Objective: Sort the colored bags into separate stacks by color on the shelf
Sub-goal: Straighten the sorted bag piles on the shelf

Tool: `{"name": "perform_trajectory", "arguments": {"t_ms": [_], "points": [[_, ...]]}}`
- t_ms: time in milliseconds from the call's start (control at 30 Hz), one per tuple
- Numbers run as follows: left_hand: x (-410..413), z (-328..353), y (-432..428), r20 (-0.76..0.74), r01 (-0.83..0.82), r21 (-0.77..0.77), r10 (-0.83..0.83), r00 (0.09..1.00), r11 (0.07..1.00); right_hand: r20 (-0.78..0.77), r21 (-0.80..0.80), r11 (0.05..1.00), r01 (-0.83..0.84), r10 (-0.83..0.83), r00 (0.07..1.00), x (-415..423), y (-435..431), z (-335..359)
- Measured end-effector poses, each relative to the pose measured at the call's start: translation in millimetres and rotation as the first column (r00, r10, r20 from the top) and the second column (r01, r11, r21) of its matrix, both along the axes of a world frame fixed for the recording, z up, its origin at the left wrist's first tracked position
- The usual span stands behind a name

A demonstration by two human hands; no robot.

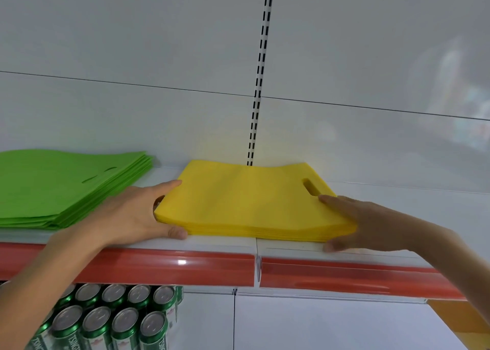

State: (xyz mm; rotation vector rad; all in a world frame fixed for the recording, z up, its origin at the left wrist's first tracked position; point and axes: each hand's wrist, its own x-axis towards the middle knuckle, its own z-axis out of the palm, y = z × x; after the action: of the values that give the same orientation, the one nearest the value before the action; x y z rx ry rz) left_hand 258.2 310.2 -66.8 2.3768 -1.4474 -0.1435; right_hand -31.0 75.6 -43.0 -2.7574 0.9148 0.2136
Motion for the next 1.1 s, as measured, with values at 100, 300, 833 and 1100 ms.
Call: {"name": "perform_trajectory", "arguments": {"t_ms": [100,300,833,1100], "points": [[0,-1,-3,0.119,-0.033,0.008,0.032,0.992,0.999,0.012,-0.034,0.999,0.037,-0.037,0.999,3,-7,-6],[-5,-2,-1,-0.006,-0.036,0.006,0.036,0.999,0.999,0.077,0.014,0.994,0.109,-0.109,0.991,1,0,-7],[10,13,-27,-0.517,-0.195,-0.132,0.1,0.85,0.972,0.317,0.553,0.761,0.338,-0.568,0.76,21,-27,4],[-3,13,-41,-0.217,-0.222,-0.047,0.207,0.954,0.974,0.372,0.591,0.766,0.253,-0.537,0.757,27,-28,11]]}}
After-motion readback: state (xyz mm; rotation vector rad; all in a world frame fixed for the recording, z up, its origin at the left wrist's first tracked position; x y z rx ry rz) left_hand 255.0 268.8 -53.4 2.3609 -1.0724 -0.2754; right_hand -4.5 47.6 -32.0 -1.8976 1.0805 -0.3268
